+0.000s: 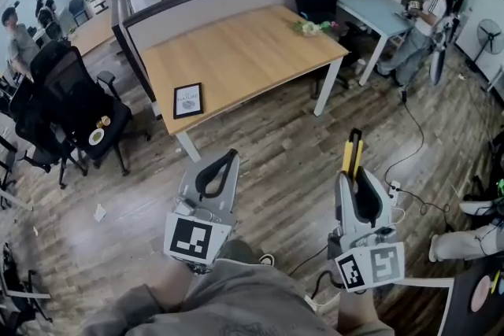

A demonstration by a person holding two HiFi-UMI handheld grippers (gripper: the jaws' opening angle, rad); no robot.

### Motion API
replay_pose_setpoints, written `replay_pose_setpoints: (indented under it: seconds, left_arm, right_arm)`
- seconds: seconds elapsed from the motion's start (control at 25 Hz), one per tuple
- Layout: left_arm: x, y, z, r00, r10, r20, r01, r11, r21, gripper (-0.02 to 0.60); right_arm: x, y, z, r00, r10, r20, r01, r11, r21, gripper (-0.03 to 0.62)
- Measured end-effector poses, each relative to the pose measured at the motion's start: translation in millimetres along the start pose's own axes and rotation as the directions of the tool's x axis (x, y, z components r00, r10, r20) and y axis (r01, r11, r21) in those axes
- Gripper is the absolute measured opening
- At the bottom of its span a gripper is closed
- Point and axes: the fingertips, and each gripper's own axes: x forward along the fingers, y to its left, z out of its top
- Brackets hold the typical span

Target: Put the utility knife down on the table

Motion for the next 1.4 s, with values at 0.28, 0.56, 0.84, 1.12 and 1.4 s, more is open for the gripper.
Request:
replay_pose_setpoints:
  seconds: [0.28, 0.56, 0.84, 1.12, 1.4]
  left_arm:
    - [22.2, -14.9, 2.2, 0.999, -0.053, 0.005, 0.053, 0.998, 0.016, 0.002]
    - [54.9, -13.2, -8.8, 0.998, -0.07, -0.003, 0.07, 0.997, 0.012, 0.002]
    - [104.9, 22.6, -26.0, 0.998, -0.052, -0.03, 0.052, 0.999, -0.005, 0.002]
    - [174.5, 72.0, -46.8, 0.996, -0.066, -0.061, 0.065, 0.998, -0.015, 0.002]
    - [256.7, 140.8, -58.6, 0.994, -0.08, -0.078, 0.077, 0.996, -0.032, 0.002]
  right_arm:
    - [1.0, -27.1, -5.1, 0.999, -0.039, -0.007, 0.039, 0.999, -0.014, 0.124]
    - [30.4, -43.3, -21.1, 0.999, -0.03, -0.023, 0.03, 1.0, -0.001, 0.124]
    - [93.7, -60.3, -39.4, 0.998, -0.008, -0.065, 0.009, 1.0, 0.011, 0.124]
    - [185.8, -79.5, -57.6, 0.995, 0.005, -0.099, -0.003, 1.0, 0.025, 0.124]
    - [292.5, -94.1, -62.0, 0.992, 0.006, -0.124, -0.004, 1.0, 0.021, 0.124]
